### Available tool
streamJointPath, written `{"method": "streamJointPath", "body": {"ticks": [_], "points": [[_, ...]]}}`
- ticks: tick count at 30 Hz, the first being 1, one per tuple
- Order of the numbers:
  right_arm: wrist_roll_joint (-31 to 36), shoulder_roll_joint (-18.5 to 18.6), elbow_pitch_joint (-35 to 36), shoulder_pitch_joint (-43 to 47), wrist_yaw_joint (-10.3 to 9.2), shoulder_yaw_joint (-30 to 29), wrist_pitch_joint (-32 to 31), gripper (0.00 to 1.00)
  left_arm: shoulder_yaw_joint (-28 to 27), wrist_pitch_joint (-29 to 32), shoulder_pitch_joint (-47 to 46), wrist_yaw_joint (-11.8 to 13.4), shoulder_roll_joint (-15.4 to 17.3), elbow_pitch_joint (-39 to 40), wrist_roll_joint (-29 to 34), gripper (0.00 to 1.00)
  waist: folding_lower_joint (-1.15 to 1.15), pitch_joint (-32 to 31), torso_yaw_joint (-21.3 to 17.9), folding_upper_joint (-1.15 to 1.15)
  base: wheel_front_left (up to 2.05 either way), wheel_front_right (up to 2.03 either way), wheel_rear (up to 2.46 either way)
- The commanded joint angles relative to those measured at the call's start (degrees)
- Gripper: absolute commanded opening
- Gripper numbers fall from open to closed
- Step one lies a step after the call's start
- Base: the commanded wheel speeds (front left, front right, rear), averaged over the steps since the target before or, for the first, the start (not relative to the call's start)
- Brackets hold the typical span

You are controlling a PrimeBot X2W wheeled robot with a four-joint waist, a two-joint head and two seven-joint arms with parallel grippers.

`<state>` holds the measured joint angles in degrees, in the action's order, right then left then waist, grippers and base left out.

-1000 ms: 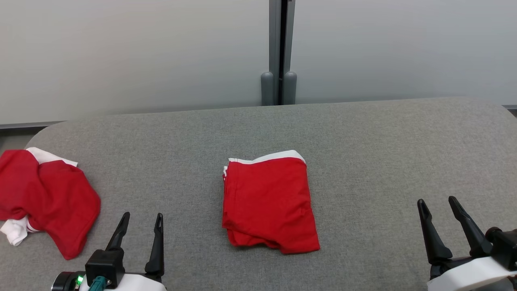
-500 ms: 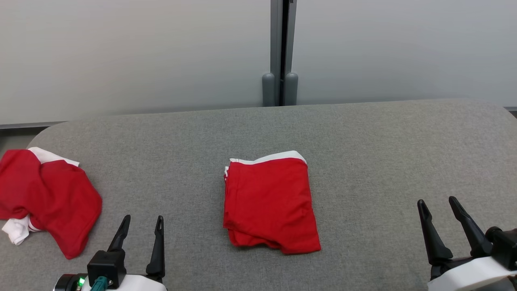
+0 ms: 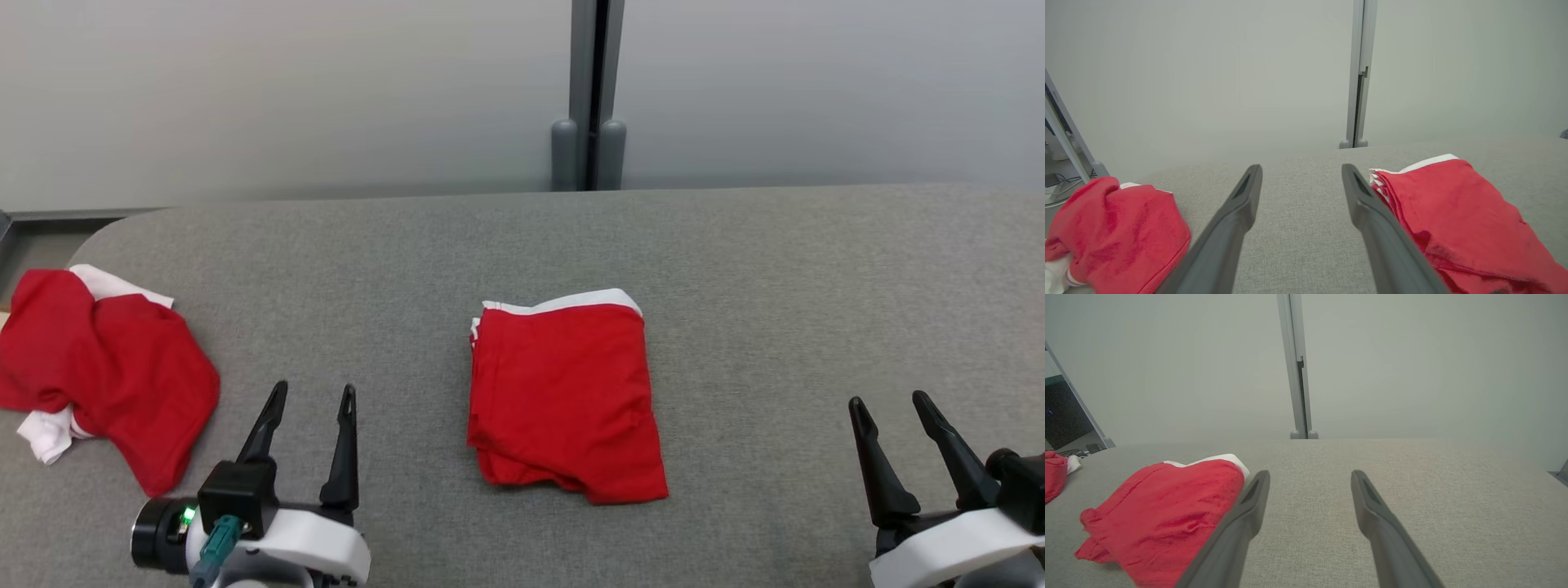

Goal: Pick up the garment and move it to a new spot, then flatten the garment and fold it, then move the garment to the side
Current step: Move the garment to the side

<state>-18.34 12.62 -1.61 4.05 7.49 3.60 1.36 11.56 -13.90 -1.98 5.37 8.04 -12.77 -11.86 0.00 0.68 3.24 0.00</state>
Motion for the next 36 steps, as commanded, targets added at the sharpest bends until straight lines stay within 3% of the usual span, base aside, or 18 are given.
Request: {"method": "streamJointPath", "body": {"ticks": [1,9,19,22,30,36], "points": [[-0.3,0.6,-0.5,-1.4,0.00,0.4,-0.2,1.00,0.4,-0.3,-2.2,-0.1,-0.4,0.5,0.7,1.00,0.00,2.2,2.0,0.00,0.00,0.00,0.00],[-1.8,1.3,-6.6,-8.5,0.00,6.5,-0.6,1.00,2.5,-1.1,-8.8,0.1,-2.7,0.8,1.0,1.00,0.00,8.7,8.8,0.00,0.00,0.00,0.00],[-4.8,-0.2,-23.4,-16.7,0.00,14.1,-2.1,1.00,3.6,-1.3,-12.6,0.9,-4.6,3.8,1.2,1.00,0.00,13.8,13.8,0.00,0.00,0.00,0.00],[-6.4,-0.4,-25.5,-17.2,0.00,15.6,-1.8,0.00,3.3,-1.3,-12.7,1.3,-4.7,4.5,1.4,1.00,0.00,14.4,13.7,0.00,0.00,0.00,0.00],[-8.9,1.5,-26.5,-19.2,-0.07,18.7,0.0,0.00,2.0,-1.3,-12.7,1.7,-4.9,6.4,2.5,1.00,0.00,15.1,10.9,0.00,0.00,0.00,0.00],[-9.5,4.1,-26.4,-22.5,-0.08,22.4,1.3,0.00,0.8,-1.3,-12.3,1.9,-4.2,8.3,4.2,1.00,0.00,16.2,3.1,0.00,0.00,0.00,0.00]]}}
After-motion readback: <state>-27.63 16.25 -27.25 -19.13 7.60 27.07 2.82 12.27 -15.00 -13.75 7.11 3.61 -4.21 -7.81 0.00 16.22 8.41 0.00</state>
